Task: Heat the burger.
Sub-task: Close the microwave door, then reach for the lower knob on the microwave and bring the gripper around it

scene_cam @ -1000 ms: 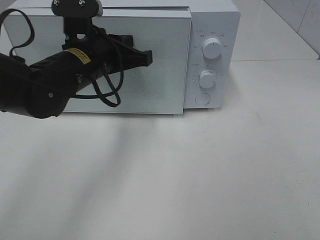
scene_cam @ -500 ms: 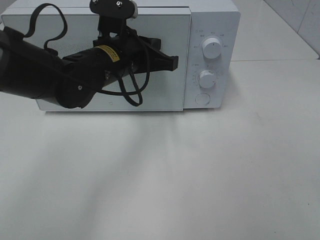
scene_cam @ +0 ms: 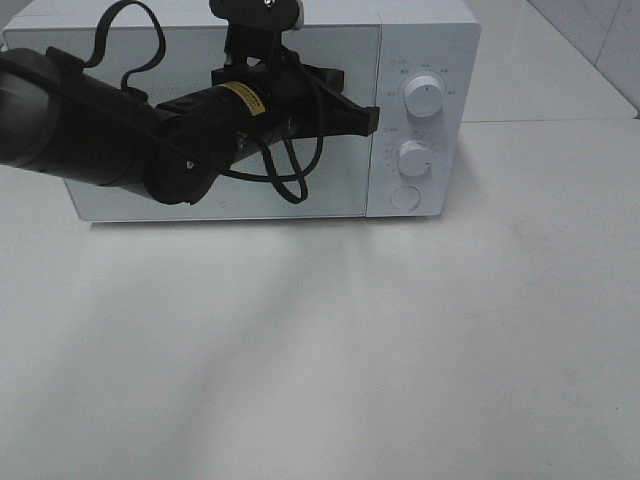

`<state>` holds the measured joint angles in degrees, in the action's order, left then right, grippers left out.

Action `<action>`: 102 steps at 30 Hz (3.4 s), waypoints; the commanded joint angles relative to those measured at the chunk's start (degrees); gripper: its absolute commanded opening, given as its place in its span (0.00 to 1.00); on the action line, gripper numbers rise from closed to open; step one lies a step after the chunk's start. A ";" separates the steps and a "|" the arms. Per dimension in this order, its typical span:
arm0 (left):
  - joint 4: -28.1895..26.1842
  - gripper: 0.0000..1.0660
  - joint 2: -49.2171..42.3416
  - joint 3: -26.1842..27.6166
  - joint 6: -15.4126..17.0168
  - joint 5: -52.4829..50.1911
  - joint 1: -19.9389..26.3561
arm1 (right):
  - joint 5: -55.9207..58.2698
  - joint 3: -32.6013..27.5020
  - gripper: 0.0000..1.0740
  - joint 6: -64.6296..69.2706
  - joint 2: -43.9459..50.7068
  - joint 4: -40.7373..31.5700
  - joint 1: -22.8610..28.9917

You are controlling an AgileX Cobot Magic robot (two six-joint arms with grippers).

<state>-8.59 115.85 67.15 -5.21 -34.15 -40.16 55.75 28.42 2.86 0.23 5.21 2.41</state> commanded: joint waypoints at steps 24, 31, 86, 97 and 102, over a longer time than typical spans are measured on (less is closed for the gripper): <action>-4.76 0.96 -16.90 -6.30 -0.92 39.76 -0.92 | -0.80 -0.11 0.69 -0.29 1.43 0.29 -0.23; -3.95 0.96 -20.80 -6.30 -1.15 53.92 -0.74 | -0.80 -0.11 0.69 -0.29 1.43 0.29 -0.23; 0.69 0.96 -72.99 -33.17 -0.74 94.94 38.90 | -0.80 -0.11 0.69 -0.29 1.43 0.29 -0.23; 2.12 0.96 -90.30 -37.53 4.07 95.68 38.90 | -0.80 -0.11 0.69 -0.29 1.43 0.29 -0.23; 2.41 0.96 -99.12 -37.53 4.01 95.63 38.90 | -0.80 -0.11 0.69 -0.29 1.43 0.29 -0.23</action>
<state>-6.42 17.13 29.91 -1.66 61.31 -1.49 55.75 28.42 2.86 0.23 5.21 2.41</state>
